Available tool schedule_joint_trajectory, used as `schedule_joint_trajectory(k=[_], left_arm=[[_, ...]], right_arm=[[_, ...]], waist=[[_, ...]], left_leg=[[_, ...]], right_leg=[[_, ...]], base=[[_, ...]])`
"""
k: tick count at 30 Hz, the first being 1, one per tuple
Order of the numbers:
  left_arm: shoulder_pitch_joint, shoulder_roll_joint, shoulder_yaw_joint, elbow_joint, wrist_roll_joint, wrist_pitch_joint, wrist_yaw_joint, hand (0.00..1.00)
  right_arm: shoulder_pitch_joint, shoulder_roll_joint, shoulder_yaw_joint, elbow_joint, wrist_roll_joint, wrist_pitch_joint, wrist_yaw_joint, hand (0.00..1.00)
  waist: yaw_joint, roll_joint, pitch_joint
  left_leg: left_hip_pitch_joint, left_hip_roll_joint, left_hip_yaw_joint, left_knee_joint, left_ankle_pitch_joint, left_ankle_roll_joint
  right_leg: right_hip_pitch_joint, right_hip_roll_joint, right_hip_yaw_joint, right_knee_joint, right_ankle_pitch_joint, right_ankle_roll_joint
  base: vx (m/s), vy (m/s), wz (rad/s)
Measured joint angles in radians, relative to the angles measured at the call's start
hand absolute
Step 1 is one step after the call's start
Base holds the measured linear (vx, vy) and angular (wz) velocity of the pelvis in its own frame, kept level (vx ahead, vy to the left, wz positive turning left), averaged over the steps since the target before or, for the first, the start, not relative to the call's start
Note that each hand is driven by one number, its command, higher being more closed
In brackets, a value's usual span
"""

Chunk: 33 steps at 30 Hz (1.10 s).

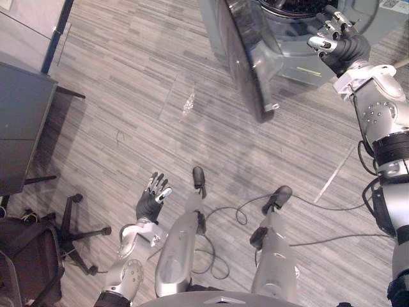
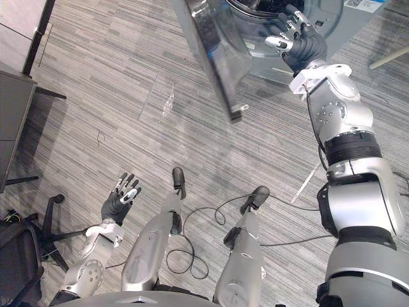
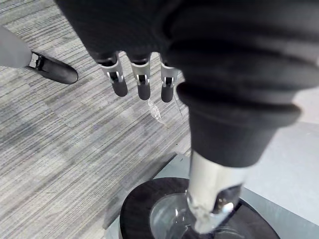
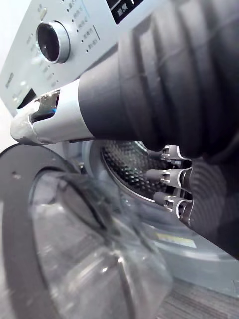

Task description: Pick up the laundry basket with both hands and put the clothes into the washing machine.

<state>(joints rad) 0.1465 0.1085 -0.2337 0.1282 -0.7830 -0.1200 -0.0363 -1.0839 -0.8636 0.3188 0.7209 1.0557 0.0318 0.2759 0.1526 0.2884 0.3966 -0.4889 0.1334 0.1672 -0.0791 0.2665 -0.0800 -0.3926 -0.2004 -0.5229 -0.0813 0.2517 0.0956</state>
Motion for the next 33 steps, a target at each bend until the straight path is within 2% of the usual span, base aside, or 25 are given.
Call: schedule_joint_trajectory(k=[4, 5, 9, 11, 13, 14, 15, 16, 17, 18, 20, 21, 22, 23, 24, 25, 26, 27, 28, 29, 31, 32, 33], left_arm=[[0.000, -0.001, 0.000, 0.000, 0.000, 0.002, -0.004, 0.00], [0.001, -0.003, 0.000, 0.000, 0.000, 0.004, -0.015, 0.00], [0.003, -0.005, 0.001, -0.001, 0.004, 0.011, -0.022, 0.00], [0.019, -0.005, 0.012, -0.002, 0.023, 0.014, -0.024, 0.00], [0.034, -0.003, 0.030, -0.001, 0.064, 0.024, -0.026, 0.00], [0.039, 0.006, 0.042, 0.000, 0.091, 0.026, -0.030, 0.00], [0.043, 0.016, 0.044, 0.000, 0.106, 0.026, -0.031, 0.00], [0.058, 0.032, 0.051, 0.001, 0.127, 0.028, -0.032, 0.00], [0.074, 0.032, 0.074, 0.004, 0.151, 0.031, -0.031, 0.00], [0.074, 0.029, 0.083, 0.007, 0.161, 0.031, -0.025, 0.00], [0.071, 0.016, 0.122, 0.040, 0.187, 0.031, 0.001, 0.00], [0.066, 0.008, 0.138, 0.044, 0.206, 0.032, 0.017, 0.00], [0.054, 0.002, 0.167, 0.044, 0.231, 0.031, 0.040, 0.00], [0.048, 0.003, 0.177, 0.045, 0.242, 0.032, 0.050, 0.00], [0.039, -0.001, 0.199, 0.049, 0.267, 0.032, 0.061, 0.00], [0.040, -0.013, 0.216, 0.053, 0.288, 0.031, 0.075, 0.00], [0.040, -0.016, 0.228, 0.057, 0.299, 0.032, 0.080, 0.00], [0.045, -0.021, 0.244, 0.069, 0.322, 0.035, 0.096, 0.00], [0.053, -0.033, 0.267, 0.086, 0.345, 0.039, 0.104, 0.00], [0.055, -0.053, 0.288, 0.094, 0.358, 0.043, 0.125, 0.00], [0.052, -0.109, 0.310, 0.123, 0.366, 0.049, 0.145, 0.00], [0.051, -0.137, 0.309, 0.135, 0.366, 0.051, 0.148, 0.00], [0.050, -0.151, 0.307, 0.140, 0.365, 0.054, 0.148, 0.00]], right_arm=[[0.057, 0.121, -0.027, -0.064, 0.002, 0.009, 0.003, 0.00], [0.127, 0.176, -0.027, -0.119, 0.002, 0.018, 0.005, 0.00], [0.337, 0.296, -0.029, -0.219, -0.002, 0.023, 0.023, 0.00], [0.518, 0.391, -0.049, -0.234, -0.019, 0.025, 0.033, 0.00], [0.654, 0.472, -0.106, -0.232, -0.090, 0.024, 0.029, 0.00], [0.746, 0.523, -0.159, -0.232, -0.147, 0.020, 0.019, 0.00], [0.791, 0.555, -0.191, -0.233, -0.200, 0.014, 0.005, 0.00], [0.870, 0.616, -0.261, -0.233, -0.281, 0.006, -0.014, 0.00], [0.936, 0.678, -0.327, -0.232, -0.376, -0.022, -0.058, 0.00], [0.965, 0.705, -0.359, -0.230, -0.420, -0.036, -0.087, 0.00], [1.007, 0.778, -0.478, -0.230, -0.514, -0.080, -0.167, 0.00], [1.012, 0.787, -0.491, -0.233, -0.513, -0.097, -0.195, 0.00], [1.033, 0.801, -0.501, -0.243, -0.513, -0.121, -0.236, 0.00], [1.048, 0.809, -0.508, -0.247, -0.513, -0.130, -0.250, 0.00], [1.089, 0.831, -0.521, -0.248, -0.513, -0.139, -0.297, 0.00], [1.131, 0.860, -0.531, -0.247, -0.513, -0.144, -0.330, 0.00], [1.160, 0.868, -0.533, -0.245, -0.513, -0.144, -0.342, 0.00], [1.210, 0.896, -0.536, -0.233, -0.512, -0.139, -0.354, 0.00], [1.245, 0.911, -0.531, -0.236, -0.512, -0.134, -0.355, 0.00], [1.253, 0.909, -0.523, -0.238, -0.512, -0.133, -0.354, 0.00], [1.251, 0.901, -0.507, -0.240, -0.512, -0.134, -0.354, 0.00], [1.251, 0.896, -0.492, -0.241, -0.513, -0.134, -0.354, 0.00], [1.253, 0.891, -0.483, -0.242, -0.513, -0.133, -0.353, 0.00]], waist=[[0.003, -0.002, 0.001], [0.003, -0.003, 0.003], [-0.008, -0.012, 0.008], [-0.024, -0.051, 0.007], [-0.041, -0.092, 0.008], [-0.052, -0.127, 0.015], [-0.054, -0.149, 0.013], [-0.066, -0.186, 0.007], [-0.088, -0.215, 0.000], [-0.099, -0.225, 0.000], [-0.133, -0.238, -0.002], [-0.139, -0.240, -0.004], [-0.158, -0.246, -0.007], [-0.169, -0.250, -0.006], [-0.183, -0.250, -0.007], [-0.189, -0.251, -0.009], [-0.188, -0.253, -0.011], [-0.186, -0.265, -0.017], [-0.187, -0.280, -0.034], [-0.192, -0.280, -0.038], [-0.200, -0.263, -0.075], [-0.206, -0.251, -0.099], [-0.215, -0.242, -0.108]], left_leg=[[0.023, -0.004, 0.013, 0.000, 0.000, 0.000], [0.046, -0.002, 0.013, 0.000, -0.001, -0.001], [0.109, -0.001, 0.021, 0.000, -0.026, -0.001], [0.142, 0.003, 0.028, 0.001, -0.049, -0.004], [0.158, 0.011, 0.036, 0.026, -0.070, -0.006], [0.160, 0.021, 0.038, 0.093, -0.112, -0.009], [0.161, 0.028, 0.044, 0.135, -0.137, -0.013], [0.162, 0.046, 0.058, 0.227, -0.196, -0.018], [0.165, 0.073, 0.079, 0.322, -0.256, -0.017], [0.170, 0.089, 0.089, 0.371, -0.290, -0.020], [0.186, 0.176, 0.199, 0.555, -0.422, -0.022], [0.186, 0.199, 0.233, 0.592, -0.452, -0.023], [0.183, 0.237, 0.300, 0.654, -0.508, -0.031], [0.190, 0.248, 0.330, 0.664, -0.523, -0.026], [0.219, 0.272, 0.395, 0.637, -0.524, -0.003], [0.260, 0.306, 0.478, 0.619, -0.506, 0.009], [0.282, 0.316, 0.512, 0.614, -0.505, 0.007], [0.335, 0.326, 0.576, 0.608, -0.505, 0.006], [0.383, 0.329, 0.631, 0.612, -0.505, 0.006], [0.418, 0.340, 0.665, 0.619, -0.505, 0.006], [0.484, 0.358, 0.743, 0.598, -0.501, -0.001], [0.528, 0.365, 0.802, 0.576, -0.492, -0.015], [0.545, 0.366, 0.821, 0.560, -0.483, -0.025]], right_leg=[[0.004, -0.005, 0.026, 0.000, 0.007, 0.000], [0.021, -0.004, 0.035, 0.000, 0.007, 0.000], [0.075, -0.004, 0.048, 0.000, -0.008, 0.005], [0.101, -0.003, 0.055, 0.003, -0.029, 0.014], [0.104, -0.006, 0.080, 0.049, -0.064, 0.028], [0.111, -0.011, 0.103, 0.098, -0.096, 0.029], [0.114, -0.013, 0.114, 0.122, -0.109, 0.025], [0.122, -0.014, 0.138, 0.169, -0.136, 0.031], [0.130, -0.007, 0.168, 0.203, -0.151, 0.026], [0.136, 0.001, 0.189, 0.212, -0.155, 0.023], [0.134, 0.053, 0.321, 0.191, -0.124, 0.026], [0.127, 0.068, 0.354, 0.172, -0.109, 0.023], [0.108, 0.081, 0.376, 0.128, -0.101, 0.018], [0.106, 0.081, 0.364, 0.105, -0.116, -0.006], [0.106, 0.080, 0.285, 0.074, -0.192, -0.109], [0.096, 0.064, 0.201, 0.121, -0.180, -0.113], [0.092, 0.053, 0.164, 0.189, -0.180, -0.121], [0.109, 0.028, 0.096, 0.298, -0.192, -0.127], [0.154, 0.014, 0.035, 0.334, -0.224, -0.113], [0.155, 0.031, 0.006, 0.331, -0.204, -0.107], [0.158, 0.057, -0.071, 0.295, -0.185, -0.113], [0.160, 0.065, -0.112, 0.275, -0.229, -0.130], [0.174, 0.058, -0.159, 0.284, -0.240, -0.126]], base=[[0.02, 0.026, -0.16], [0.02, 0.000, -0.18], [0.02, 0.018, -0.12], [0.01, 0.018, -0.11], [0.04, -0.003, -0.11], [0.05, -0.019, -0.12], [0.07, -0.038, -0.33], [0.08, -0.042, -0.57], [0.08, -0.034, -0.73], [0.05, 0.007, -1.09], [-0.02, 0.087, -1.71], [-0.07, 0.114, -2.00], [-0.11, 0.134, -1.52], [-0.09, 0.115, -1.71], [-0.04, 0.119, -1.57], [0.04, 0.073, -1.55], [0.12, 0.073, -1.44], [0.17, 0.027, -1.34], [0.21, -0.058, -1.57], [0.15, -0.121, -1.35], [0.13, -0.157, -1.43], [0.14, -0.141, -1.31], [0.19, -0.148, -1.13]])
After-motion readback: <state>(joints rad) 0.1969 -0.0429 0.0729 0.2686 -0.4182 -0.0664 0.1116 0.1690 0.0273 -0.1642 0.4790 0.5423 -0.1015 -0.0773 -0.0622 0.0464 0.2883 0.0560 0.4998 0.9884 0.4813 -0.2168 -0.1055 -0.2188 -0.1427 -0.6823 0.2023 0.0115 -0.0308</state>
